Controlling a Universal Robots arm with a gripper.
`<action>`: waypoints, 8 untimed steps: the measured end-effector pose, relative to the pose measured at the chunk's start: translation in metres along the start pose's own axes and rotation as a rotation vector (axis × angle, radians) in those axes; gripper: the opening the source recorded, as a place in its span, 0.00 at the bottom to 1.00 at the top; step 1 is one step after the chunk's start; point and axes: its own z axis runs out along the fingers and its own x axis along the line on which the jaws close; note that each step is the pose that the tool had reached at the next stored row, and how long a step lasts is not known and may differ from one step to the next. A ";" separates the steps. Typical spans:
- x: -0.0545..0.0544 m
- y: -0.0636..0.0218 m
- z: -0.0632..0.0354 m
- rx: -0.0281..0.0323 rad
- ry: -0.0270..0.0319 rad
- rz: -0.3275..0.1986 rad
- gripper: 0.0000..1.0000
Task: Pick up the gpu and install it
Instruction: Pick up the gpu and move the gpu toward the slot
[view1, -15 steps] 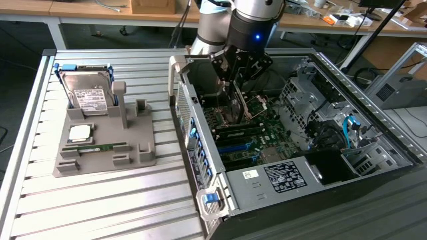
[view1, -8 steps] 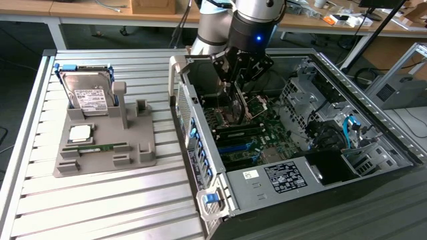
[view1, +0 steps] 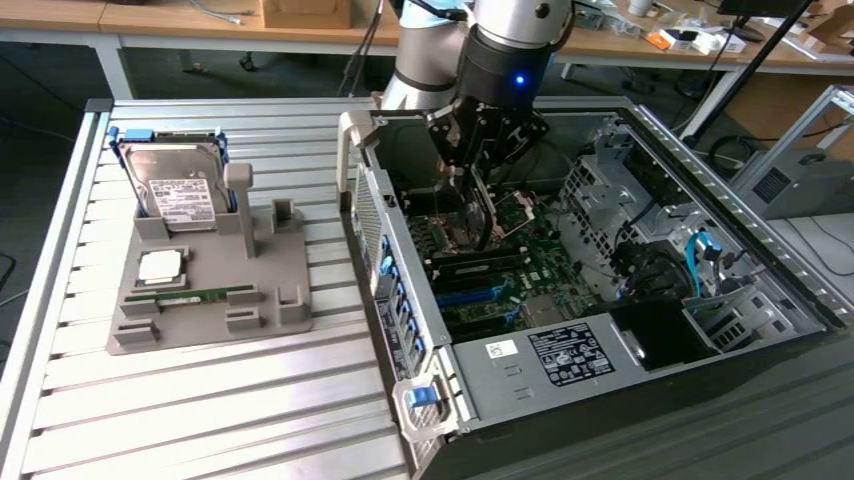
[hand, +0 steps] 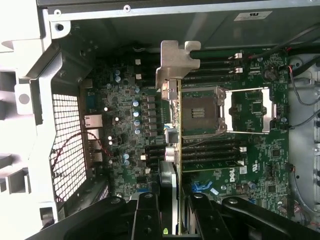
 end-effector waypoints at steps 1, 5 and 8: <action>0.000 0.0000 0.0003 0.0000 0.0000 0.000 0.27; -0.002 0.0002 0.0015 0.0003 -0.0001 0.000 0.27; -0.003 0.0003 0.0022 0.0006 -0.0001 0.000 0.27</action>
